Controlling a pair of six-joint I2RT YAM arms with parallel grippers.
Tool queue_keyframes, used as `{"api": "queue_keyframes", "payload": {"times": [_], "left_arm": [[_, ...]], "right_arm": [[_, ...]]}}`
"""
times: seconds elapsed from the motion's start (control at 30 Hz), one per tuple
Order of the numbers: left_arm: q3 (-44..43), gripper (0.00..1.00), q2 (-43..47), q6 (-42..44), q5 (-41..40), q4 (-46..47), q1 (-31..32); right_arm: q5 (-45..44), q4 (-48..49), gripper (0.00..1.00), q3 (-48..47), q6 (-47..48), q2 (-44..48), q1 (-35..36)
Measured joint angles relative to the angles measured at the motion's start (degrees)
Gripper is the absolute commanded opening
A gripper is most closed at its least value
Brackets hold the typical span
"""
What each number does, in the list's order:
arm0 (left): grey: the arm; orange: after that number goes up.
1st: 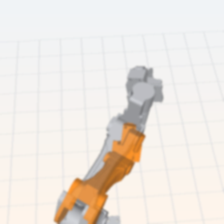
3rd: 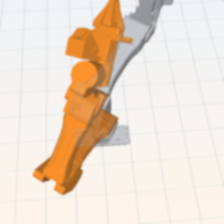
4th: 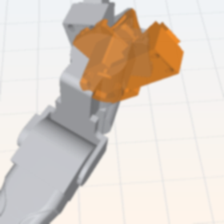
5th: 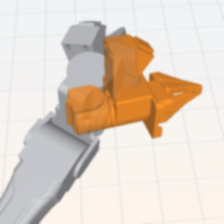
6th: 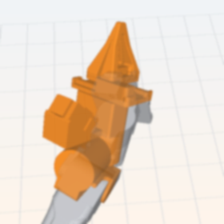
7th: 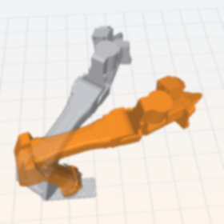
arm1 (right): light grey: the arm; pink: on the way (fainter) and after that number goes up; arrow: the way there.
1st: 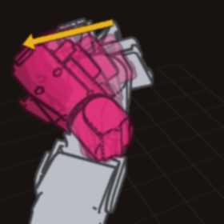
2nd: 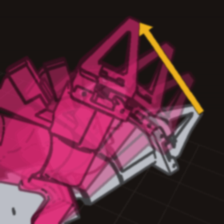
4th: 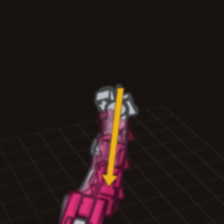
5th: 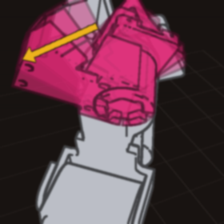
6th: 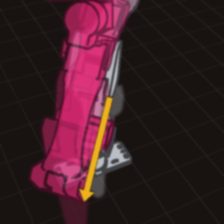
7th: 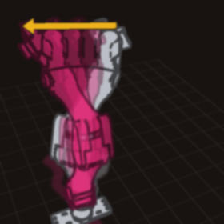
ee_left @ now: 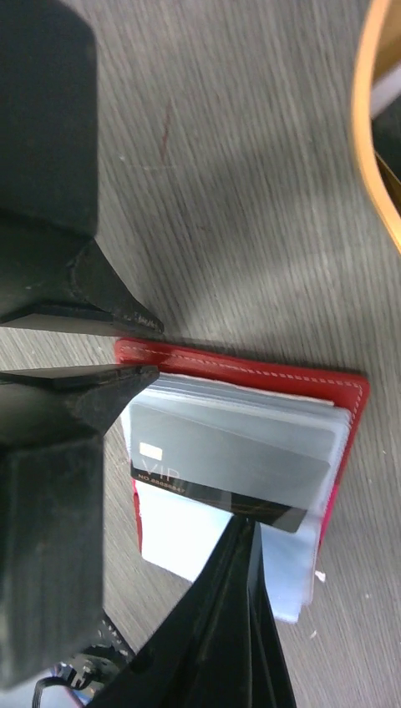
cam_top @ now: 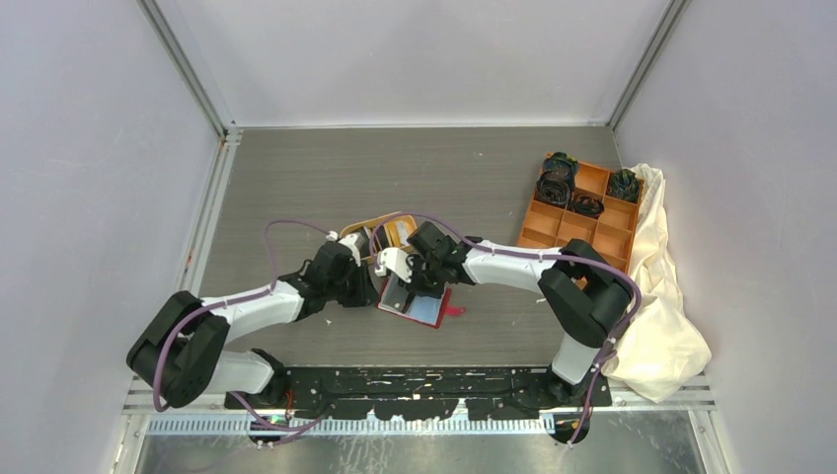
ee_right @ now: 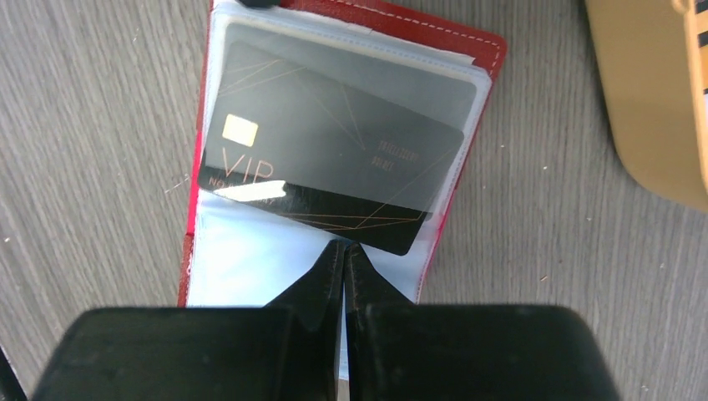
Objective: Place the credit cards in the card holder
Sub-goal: Insert the credit card into the card holder.
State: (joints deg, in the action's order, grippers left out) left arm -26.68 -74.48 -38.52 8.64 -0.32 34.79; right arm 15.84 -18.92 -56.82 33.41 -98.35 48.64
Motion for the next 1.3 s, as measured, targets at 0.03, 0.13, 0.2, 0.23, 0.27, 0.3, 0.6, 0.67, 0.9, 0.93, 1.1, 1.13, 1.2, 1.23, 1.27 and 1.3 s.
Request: {"api": "queue_keyframes", "payload": {"times": [0.03, 0.13, 0.2, 0.23, 0.27, 0.3, 0.6, 0.67, 0.9, 0.93, 1.1, 1.13, 1.2, 1.23, 1.27, 1.3], "left_arm": [[-0.02, 0.20, -0.61, -0.02, 0.31, 1.03, 0.00], [-0.02, 0.20, -1.95, -0.07, 1.75, 3.41, -0.11], [0.00, 0.19, -2.78, -0.11, 2.69, 4.85, -0.15], [0.00, 0.19, -3.08, -0.15, 3.08, 5.40, -0.22], [0.02, 0.19, -3.39, -0.22, 3.48, 5.97, -0.31], [0.02, 0.19, -3.67, -0.28, 3.85, 6.43, -0.37], [1.20, 0.19, -4.61, -1.88, 6.25, 10.08, -0.42], [1.44, 0.19, -4.61, -2.05, 6.60, 10.45, -0.42], [2.05, 0.19, -3.91, -3.08, 6.91, 10.34, -0.39], [2.32, 0.19, -3.50, -3.10, 6.88, 10.14, -0.39], [3.04, 0.19, -1.88, -3.10, 6.80, 8.63, -0.39], [3.04, 0.19, -1.88, -3.08, 6.80, 8.57, -0.39], [3.04, 0.19, -1.88, -3.10, 6.82, 8.55, -0.39], [3.04, 0.19, -1.88, -3.08, 6.80, 8.55, -0.39], [3.02, 0.19, -1.90, -3.08, 6.82, 8.55, -0.39], [3.02, 0.19, -1.99, -3.08, 6.82, 8.59, -0.39]], "right_arm": [[-0.55, 0.39, 0.07, -0.02, -0.42, -0.09, 0.15], [-2.25, 1.33, 0.07, -0.31, -1.81, -0.44, 0.50], [-3.23, 1.81, 0.08, -0.46, -3.04, -0.59, 0.55], [-3.61, 1.86, 0.08, -0.52, -3.54, -0.66, 0.55], [-3.96, 1.95, 0.09, -0.61, -4.09, -0.68, 0.55], [-4.24, 2.12, 0.09, -0.70, -4.81, -0.70, 0.52], [-4.31, 4.35, 0.20, -1.29, -9.84, -0.70, 0.48], [-3.82, 4.42, 0.20, -1.49, -11.15, -0.70, 0.48], [-0.57, 3.08, 0.18, -3.17, -14.21, -0.70, -1.01], [0.09, 2.51, 0.18, -3.50, -14.56, -0.70, -1.75], [1.16, -0.92, 0.15, -4.09, -16.22, -0.68, -5.49], [1.07, -2.03, 0.15, -4.35, -16.50, -0.72, -6.01], [0.92, -3.85, 0.15, -5.14, -17.03, -1.09, -6.27], [0.92, -4.44, 0.14, -5.66, -17.16, -1.49, -6.23], [0.87, -4.98, 0.14, -6.25, -17.35, -1.97, -6.10], [0.85, -5.29, 0.13, -6.62, -17.53, -2.43, -6.01]]}}
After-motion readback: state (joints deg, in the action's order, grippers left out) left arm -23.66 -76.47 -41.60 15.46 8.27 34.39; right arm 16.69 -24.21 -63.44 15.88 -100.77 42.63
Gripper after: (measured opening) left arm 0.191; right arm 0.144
